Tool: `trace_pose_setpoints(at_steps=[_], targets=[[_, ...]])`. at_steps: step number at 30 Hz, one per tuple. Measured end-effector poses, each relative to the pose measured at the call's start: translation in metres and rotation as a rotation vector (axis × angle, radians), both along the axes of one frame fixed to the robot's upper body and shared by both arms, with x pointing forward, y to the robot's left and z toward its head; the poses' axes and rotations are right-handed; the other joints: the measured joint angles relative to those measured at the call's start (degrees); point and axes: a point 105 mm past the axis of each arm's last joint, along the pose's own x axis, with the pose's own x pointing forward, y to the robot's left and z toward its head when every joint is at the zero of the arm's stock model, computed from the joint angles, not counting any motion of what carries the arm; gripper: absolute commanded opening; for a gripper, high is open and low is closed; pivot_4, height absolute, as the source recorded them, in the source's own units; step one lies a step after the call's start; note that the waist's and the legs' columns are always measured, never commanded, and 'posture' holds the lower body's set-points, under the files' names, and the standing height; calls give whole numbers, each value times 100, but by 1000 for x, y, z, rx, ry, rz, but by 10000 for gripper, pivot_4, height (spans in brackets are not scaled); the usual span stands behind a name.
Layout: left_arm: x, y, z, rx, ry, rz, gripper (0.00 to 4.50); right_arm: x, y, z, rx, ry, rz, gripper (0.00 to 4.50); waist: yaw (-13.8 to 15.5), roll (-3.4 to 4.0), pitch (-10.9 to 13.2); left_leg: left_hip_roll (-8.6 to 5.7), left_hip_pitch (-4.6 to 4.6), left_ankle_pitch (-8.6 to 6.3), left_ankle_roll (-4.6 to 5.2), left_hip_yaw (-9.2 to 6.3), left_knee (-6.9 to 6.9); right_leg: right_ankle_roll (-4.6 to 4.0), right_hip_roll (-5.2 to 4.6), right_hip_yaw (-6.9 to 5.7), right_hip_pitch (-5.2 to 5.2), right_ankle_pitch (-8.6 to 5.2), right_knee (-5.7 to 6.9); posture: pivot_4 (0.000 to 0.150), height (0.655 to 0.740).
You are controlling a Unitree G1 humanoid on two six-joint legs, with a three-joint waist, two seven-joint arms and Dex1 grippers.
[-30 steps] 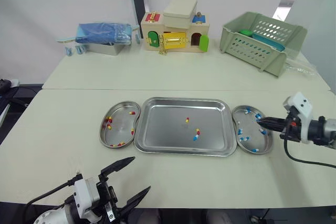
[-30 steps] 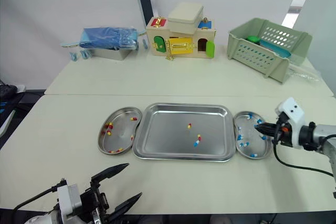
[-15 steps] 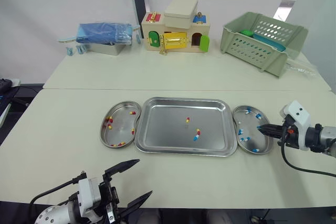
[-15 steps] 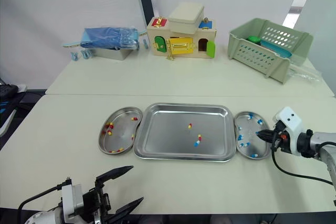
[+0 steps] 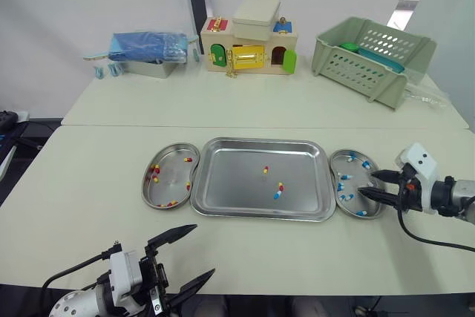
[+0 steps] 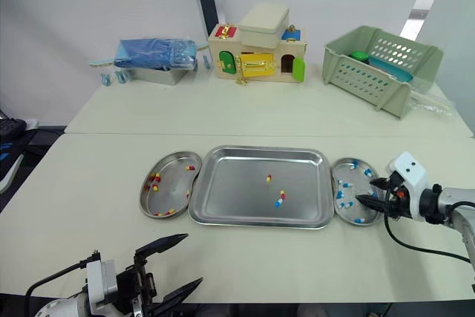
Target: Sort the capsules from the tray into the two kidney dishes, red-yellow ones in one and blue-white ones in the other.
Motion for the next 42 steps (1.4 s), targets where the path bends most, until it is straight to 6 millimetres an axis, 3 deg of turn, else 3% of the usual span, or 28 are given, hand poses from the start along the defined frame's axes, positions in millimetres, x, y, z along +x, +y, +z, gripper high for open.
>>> trace_pose_setpoints(at_steps=[7, 14, 18, 22, 25, 30, 35, 42], targets=[[2, 0, 0, -4, 6, 10, 45000, 0, -3, 9, 36, -40, -1, 44758, 8, 0, 0, 0, 0, 0, 0, -1, 1, 0, 0, -1, 2, 0, 0, 1500, 7400], [8, 5, 6, -8, 1, 71, 45000, -9, -18, 17, 95, -97, -6, 44758, 25, -1, 0, 0, 2, 0, 0, -3, 2, 0, 0, -3, 8, 0, -1, 1500, 7400], [18, 30, 11, 15, 32, 225, 45000, -22, -41, 16, 137, -122, -25, 44758, 27, -5, 2, 0, 7, 0, 1, -5, 2, 0, 0, -6, 16, 0, -2, 1500, 7400], [31, 84, 32, 107, 55, 443, 45000, -36, -67, 10, 132, -141, -53, 44758, 12, -4, 2, 0, 45, -1, 2, 1, -5, 0, 0, 0, 43, -1, -2, 1500, 7400], [32, 123, 51, 148, 53, 584, 45000, -43, -73, 6, 106, -145, -21, 44758, -25, -3, 2, 1, 69, -1, 2, 6, -13, 0, 0, 3, 64, -2, -8, 1500, 7400], [20, 178, 52, 189, 129, 749, 45000, -53, -72, -4, 81, -129, 57, 44758, -69, -4, 2, 2, 70, -1, 2, 5, -16, 0, 0, 1, 64, -2, -9, 1500, 7400], [15, 202, 51, 227, 177, 797, 45000, -53, -72, -14, 65, -96, 96, 44758, -71, -4, 2, 2, 71, -1, 1, 4, -15, -1, 0, 1, 65, -2, -8, 1500, 7400], [20, 196, 54, 229, 184, 775, 45000, -53, -70, -16, 50, -92, 118, 44758, -65, -4, 2, 2, 68, -1, 1, 2, -16, -1, -1, 1, 65, -2, -11, 1500, 7400]])
